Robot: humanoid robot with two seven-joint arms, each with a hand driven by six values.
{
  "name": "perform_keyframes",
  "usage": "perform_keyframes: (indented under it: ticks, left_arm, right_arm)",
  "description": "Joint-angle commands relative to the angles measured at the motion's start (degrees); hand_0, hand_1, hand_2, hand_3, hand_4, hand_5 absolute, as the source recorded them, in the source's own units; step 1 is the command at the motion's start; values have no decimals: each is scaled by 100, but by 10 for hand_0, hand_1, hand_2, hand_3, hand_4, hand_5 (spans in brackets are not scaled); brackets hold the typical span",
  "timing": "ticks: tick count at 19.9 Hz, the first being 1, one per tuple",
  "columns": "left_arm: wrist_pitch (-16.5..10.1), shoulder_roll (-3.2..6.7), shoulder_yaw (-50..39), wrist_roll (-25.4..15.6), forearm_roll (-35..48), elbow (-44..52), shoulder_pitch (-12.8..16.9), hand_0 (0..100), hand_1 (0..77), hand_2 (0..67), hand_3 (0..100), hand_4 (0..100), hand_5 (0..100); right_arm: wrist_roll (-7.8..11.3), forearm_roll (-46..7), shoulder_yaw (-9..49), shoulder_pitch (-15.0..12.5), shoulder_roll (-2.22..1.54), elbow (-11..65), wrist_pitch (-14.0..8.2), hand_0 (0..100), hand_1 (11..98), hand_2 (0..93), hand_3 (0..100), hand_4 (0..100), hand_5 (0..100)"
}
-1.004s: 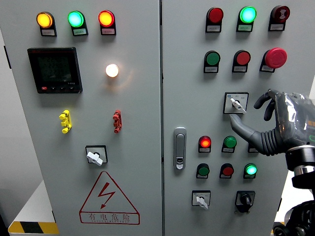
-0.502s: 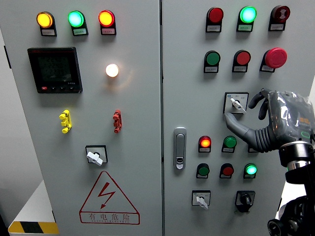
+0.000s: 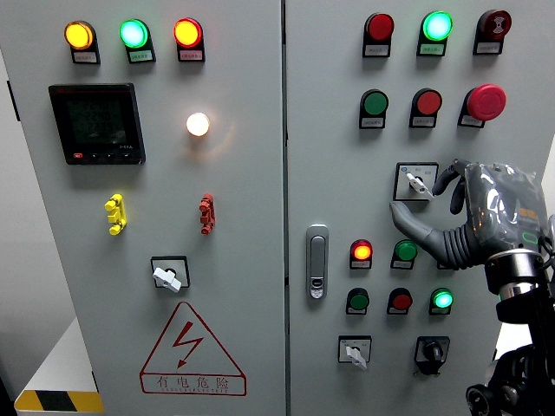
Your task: Rotate and turn off gray switch
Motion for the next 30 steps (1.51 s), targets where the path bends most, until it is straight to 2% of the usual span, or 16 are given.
perform_keyframes:
  ticks: [1, 10, 21, 30]
  left_arm:
    - [0, -2, 0, 0, 3, 0, 0, 0, 0, 132, 183, 95, 118]
    - [0, -2, 0, 0, 3, 0, 0, 0, 0, 132, 183, 95, 118]
    - [0, -2, 0, 0, 3, 0, 0, 0, 0, 132, 183, 95, 118]
    - [0, -2, 0, 0, 3, 0, -9, 0, 0, 132, 183, 96, 118]
  right_arm:
    - [8, 0, 0, 10, 0, -15, 0, 0, 350, 620, 873, 991, 969]
    - [8, 0, 0, 133, 0, -147, 9, 0, 343, 629, 878, 993, 977]
    - [8, 0, 0, 151, 0, -199, -9, 0, 315, 639, 888, 996, 980]
    - [-1, -26, 0, 168, 0, -235, -9, 169, 302, 655, 901, 998, 981]
